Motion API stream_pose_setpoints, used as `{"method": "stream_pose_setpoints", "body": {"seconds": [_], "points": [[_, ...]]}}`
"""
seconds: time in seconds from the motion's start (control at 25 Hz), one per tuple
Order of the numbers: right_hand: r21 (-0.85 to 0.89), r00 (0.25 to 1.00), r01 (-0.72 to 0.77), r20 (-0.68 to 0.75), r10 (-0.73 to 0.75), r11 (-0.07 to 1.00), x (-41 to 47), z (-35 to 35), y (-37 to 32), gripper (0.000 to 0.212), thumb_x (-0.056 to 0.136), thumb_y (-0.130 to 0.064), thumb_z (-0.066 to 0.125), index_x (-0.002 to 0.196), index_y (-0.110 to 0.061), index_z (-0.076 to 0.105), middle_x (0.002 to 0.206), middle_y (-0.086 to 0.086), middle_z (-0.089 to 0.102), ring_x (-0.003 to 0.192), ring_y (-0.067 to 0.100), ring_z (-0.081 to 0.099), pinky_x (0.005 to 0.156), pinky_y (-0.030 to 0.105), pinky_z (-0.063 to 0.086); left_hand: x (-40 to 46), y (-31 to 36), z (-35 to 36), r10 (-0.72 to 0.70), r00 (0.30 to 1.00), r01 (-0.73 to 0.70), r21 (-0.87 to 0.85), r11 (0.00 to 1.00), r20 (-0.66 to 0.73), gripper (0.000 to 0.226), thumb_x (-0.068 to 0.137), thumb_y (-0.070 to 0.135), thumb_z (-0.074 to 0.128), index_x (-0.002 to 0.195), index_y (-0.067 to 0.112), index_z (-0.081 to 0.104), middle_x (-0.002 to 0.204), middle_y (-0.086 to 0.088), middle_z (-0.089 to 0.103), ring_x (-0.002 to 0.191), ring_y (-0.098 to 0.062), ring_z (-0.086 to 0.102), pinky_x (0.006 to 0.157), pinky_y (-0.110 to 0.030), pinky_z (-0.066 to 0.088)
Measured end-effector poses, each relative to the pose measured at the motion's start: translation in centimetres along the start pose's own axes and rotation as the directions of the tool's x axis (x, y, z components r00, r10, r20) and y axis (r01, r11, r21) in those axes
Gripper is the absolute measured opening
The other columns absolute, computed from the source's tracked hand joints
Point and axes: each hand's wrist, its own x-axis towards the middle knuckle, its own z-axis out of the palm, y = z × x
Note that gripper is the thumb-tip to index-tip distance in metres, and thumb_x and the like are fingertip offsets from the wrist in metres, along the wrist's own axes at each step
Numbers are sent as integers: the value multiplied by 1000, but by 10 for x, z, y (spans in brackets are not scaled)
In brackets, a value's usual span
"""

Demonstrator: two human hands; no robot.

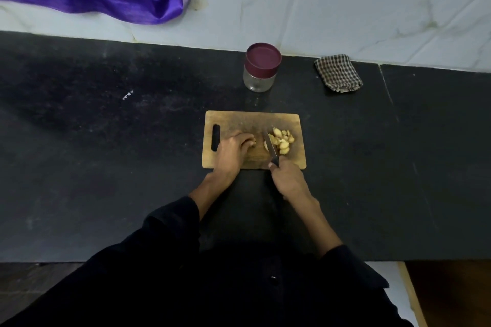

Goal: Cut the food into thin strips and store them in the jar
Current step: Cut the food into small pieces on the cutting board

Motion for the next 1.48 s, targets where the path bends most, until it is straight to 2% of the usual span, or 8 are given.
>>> {"method": "stream_pose_setpoints", "body": {"seconds": [0.16, 0.4, 0.52, 0.6, 0.72, 0.84, 1.08, 1.48], "points": [[119, 1000, 25, 14, -27, 993, -3, 0, -2, 27, 103, -35, 43, 119, -15, 51, 100, 9, 58, 87, 29, 59, 72, 48, 58, 2, -3, 3, -25, 999, 25, -4, 1000, 24, 25, 90, 16, 62, 114, 12, 67, 110, -5, 67, 98, -16, 62, 87, -27, 50], [116, 993, 108, -60, -102, 987, -11, 1, -7, 27, 104, -35, 43, 123, -17, 48, 104, 9, 60, 94, 32, 65, 76, 50, 58, 3, -3, 2, -25, 1000, 25, -26, 999, 5, 19, 89, 15, 63, 107, 13, 70, 106, -4, 68, 95, -15, 63, 86, -30, 51], [54, 998, 61, 21, -62, 997, -14, 8, -9, 31, 104, -36, 41, 129, -18, 42, 102, 10, 61, 78, 27, 67, 46, 28, 52, 4, -2, 2, -31, 999, 31, -40, 999, -8, 18, 89, 14, 63, 105, 12, 71, 105, -5, 68, 94, -16, 64, 86, -32, 51], [20, 998, 53, 42, -53, 998, -12, 11, -12, 25, 105, -36, 40, 120, -16, 44, 97, 10, 61, 69, 25, 67, 40, 27, 50, 4, -1, 2, -43, 999, 43, -40, 998, -17, 19, 89, 14, 63, 105, 11, 71, 104, -6, 69, 93, -17, 64, 86, -33, 51], [-13, 998, 65, 21, -65, 998, -10, 13, -15, 22, 104, -36, 41, 112, -15, 45, 96, 10, 60, 77, 28, 68, 60, 43, 60, 3, 1, 0, -50, 999, 49, -54, 997, -19, 18, 89, 14, 63, 105, 10, 71, 102, -5, 70, 93, -16, 64, 85, -28, 50], [-37, 998, 53, 21, -52, 998, -8, 14, -18, 22, 104, -35, 43, 115, -16, 46, 97, 7, 58, 86, 27, 66, 75, 50, 59, 3, 5, -5, -14, 1000, 12, -59, 998, -20, 17, 87, 11, 65, 102, 7, 72, 98, -6, 71, 91, -15, 64, 81, -20, 46], [-39, 997, 63, 44, -61, 997, -1, 13, -20, 23, 104, -33, 43, 117, -15, 48, 94, 3, 55, 88, 23, 63, 78, 48, 58, 6, 6, -8, -27, 999, 29, -84, 996, 17, 14, 87, 9, 65, 98, 7, 73, 95, -6, 71, 85, -10, 61, 82, -25, 50], [-204, 998, 48, -28, -55, 978, -1, 18, -32, 25, 105, -23, 41, 123, -7, 45, 116, 16, 61, 108, 32, 59, 74, 39, 41, 12, 5, -7, -55, 997, 58, -77, 995, 47, 12, 86, 7, 65, 94, 7, 74, 92, -7, 71, 86, -17, 64, 82, -33, 51]]}}
